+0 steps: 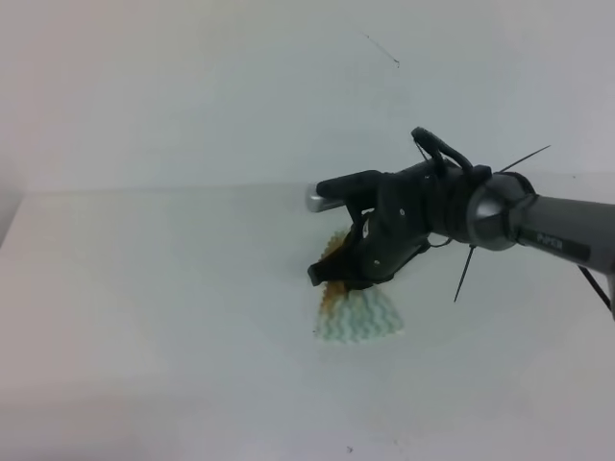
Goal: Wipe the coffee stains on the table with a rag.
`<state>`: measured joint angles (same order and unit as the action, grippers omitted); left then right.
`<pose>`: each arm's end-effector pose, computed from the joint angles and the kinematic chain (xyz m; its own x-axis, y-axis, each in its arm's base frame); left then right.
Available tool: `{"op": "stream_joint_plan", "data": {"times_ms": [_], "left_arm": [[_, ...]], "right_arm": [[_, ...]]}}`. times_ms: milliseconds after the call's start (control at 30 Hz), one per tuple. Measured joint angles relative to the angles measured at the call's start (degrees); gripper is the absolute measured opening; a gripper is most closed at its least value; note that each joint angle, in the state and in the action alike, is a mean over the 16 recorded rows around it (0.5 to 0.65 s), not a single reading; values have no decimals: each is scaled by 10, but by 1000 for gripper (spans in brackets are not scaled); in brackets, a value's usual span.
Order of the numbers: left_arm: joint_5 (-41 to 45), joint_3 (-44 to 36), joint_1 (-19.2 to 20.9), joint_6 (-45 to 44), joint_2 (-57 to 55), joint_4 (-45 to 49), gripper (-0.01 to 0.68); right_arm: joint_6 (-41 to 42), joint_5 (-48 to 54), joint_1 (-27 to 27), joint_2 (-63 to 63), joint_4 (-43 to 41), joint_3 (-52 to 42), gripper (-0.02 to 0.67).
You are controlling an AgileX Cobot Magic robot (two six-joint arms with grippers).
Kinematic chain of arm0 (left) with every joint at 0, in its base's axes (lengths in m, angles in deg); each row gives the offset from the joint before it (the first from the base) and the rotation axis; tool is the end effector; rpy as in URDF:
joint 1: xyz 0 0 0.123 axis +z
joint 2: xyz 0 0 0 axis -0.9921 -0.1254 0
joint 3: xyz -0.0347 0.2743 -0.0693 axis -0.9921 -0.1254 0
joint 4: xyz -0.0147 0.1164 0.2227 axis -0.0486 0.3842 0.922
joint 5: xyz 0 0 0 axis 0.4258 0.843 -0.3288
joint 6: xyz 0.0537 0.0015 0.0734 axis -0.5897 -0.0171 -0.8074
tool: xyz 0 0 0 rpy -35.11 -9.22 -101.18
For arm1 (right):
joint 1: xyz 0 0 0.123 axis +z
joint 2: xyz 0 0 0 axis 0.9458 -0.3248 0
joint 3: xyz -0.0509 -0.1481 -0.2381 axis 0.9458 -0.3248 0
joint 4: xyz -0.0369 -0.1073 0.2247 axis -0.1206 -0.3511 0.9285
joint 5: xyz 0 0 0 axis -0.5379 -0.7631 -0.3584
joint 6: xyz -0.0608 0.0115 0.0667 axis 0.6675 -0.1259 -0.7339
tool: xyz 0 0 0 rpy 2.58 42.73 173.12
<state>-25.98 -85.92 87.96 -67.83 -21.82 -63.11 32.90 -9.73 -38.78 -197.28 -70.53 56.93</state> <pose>0.0541 0.0024 0.1853 -0.2060 -0.1724 -0.9632 -0.0968 0.9831 -0.1552 0.4142 0.2662 0.1223 -0.8004 -0.3958 -0.4502 -0.4777 0.8748 0.0802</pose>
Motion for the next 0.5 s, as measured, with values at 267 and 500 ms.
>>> {"op": "stream_joint_plan", "data": {"times_ms": [267, 500], "left_arm": [[0, 0, 0, 0, 0, 0, -2], [1, 0, 0, 0, 0, 0, -2]], "right_arm": [[-30, 22, -10, 9, -54, 0, 13], [67, -11, -8, 13, 68, -3, 13]]}}
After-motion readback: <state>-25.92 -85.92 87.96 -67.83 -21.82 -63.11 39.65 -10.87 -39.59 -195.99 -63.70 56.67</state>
